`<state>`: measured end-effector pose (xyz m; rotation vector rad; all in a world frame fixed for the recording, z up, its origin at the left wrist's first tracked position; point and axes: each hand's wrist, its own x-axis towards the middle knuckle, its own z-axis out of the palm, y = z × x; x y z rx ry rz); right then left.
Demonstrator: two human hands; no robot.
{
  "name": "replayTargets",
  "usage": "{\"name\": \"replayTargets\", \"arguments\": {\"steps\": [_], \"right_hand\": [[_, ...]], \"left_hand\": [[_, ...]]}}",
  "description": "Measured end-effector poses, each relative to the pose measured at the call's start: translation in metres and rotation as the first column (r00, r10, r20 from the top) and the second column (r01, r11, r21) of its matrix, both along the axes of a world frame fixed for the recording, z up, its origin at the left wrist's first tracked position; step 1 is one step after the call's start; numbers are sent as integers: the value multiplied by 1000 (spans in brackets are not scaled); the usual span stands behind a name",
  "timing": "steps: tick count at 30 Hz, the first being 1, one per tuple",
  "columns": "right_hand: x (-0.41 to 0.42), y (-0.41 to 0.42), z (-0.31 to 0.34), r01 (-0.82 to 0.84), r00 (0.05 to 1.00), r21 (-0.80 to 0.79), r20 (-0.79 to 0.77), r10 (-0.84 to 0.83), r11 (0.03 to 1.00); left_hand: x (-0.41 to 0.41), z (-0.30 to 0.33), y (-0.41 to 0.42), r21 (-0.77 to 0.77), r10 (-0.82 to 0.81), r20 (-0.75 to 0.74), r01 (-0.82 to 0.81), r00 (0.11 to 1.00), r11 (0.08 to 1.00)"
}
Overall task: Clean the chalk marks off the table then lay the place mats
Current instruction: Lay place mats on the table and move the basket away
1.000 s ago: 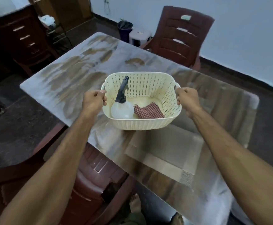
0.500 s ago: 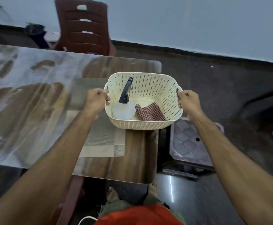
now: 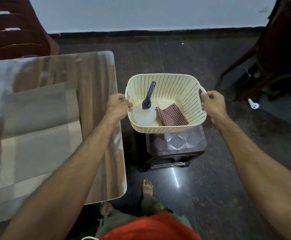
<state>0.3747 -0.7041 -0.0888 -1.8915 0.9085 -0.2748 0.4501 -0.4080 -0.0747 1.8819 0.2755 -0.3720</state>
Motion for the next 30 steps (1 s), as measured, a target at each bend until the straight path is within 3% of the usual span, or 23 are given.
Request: {"name": "replayTargets", "arguments": {"steps": [7, 14, 30], "right_hand": [[-17, -40, -86, -4, 991, -35, -136, -1, 999], [-21, -58, -158, -53, 965, -24, -258, 45, 998], [-17, -76, -187, -88, 939, -19, -335, 77, 996]], "left_hand": [[-7, -77, -43, 63, -8, -180, 19, 984, 998], [-20, -145, -60, 139, 46, -265, -9, 963, 990], [-18, -177, -72, 172, 24, -269, 24, 963, 985]]}}
